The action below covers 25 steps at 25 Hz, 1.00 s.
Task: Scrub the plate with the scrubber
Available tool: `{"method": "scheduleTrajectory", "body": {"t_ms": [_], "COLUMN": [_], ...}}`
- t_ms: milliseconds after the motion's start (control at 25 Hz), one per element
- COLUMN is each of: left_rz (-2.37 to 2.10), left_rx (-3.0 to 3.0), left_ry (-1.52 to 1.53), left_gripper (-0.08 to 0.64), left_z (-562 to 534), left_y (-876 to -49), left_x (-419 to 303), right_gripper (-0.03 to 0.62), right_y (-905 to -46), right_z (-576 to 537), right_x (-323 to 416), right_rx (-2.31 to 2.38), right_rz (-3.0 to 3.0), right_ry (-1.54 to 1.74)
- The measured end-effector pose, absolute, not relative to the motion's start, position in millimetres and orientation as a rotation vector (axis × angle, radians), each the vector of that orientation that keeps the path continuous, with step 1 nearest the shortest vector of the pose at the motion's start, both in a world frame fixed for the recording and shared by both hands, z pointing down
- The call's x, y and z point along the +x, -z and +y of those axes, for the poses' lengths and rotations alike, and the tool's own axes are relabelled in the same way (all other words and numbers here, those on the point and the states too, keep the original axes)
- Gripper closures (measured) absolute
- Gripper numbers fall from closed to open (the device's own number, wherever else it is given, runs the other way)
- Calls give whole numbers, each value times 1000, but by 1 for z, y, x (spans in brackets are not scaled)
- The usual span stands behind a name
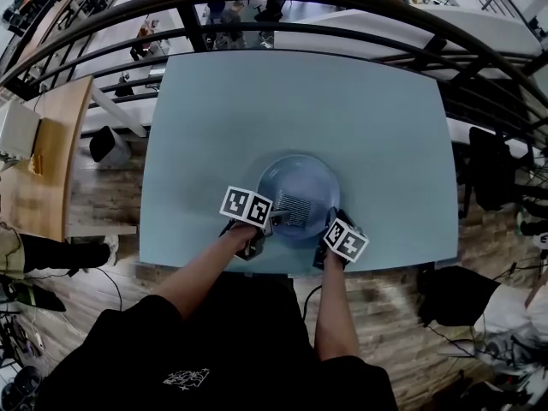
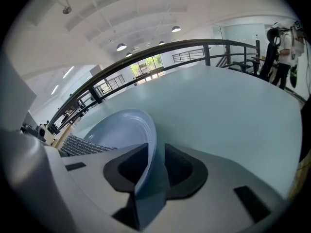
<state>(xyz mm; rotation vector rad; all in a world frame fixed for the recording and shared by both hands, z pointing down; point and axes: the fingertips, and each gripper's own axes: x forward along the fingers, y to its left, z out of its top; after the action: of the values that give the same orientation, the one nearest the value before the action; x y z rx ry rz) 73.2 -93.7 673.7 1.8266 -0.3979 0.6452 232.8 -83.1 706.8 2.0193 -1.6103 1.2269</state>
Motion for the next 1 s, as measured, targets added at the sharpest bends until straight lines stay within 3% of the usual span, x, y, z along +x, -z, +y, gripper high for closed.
{"method": "scheduleTrajectory", "body": {"t_ms": [400,600,1000], "left_rz": [-404,-409,-431], "left_rx": [1863,1929,2215], "left_ry": [-563,-557,-560], "left_gripper": [471,471,471], "left_z": [-102,-112,-123], "left_y": [-649,-631,-575], "left_x": [45,31,-3], "right_gripper": [491,566,586], "right_y": [-668,-647,-580], "right_z": [-61,-56,-42], "right_x": [233,216,163], "right_rx": [2097,2150,2202], "right_rz": [-1613,-1651,-1770], "right_ry": [-1160,-1137,-1007]}}
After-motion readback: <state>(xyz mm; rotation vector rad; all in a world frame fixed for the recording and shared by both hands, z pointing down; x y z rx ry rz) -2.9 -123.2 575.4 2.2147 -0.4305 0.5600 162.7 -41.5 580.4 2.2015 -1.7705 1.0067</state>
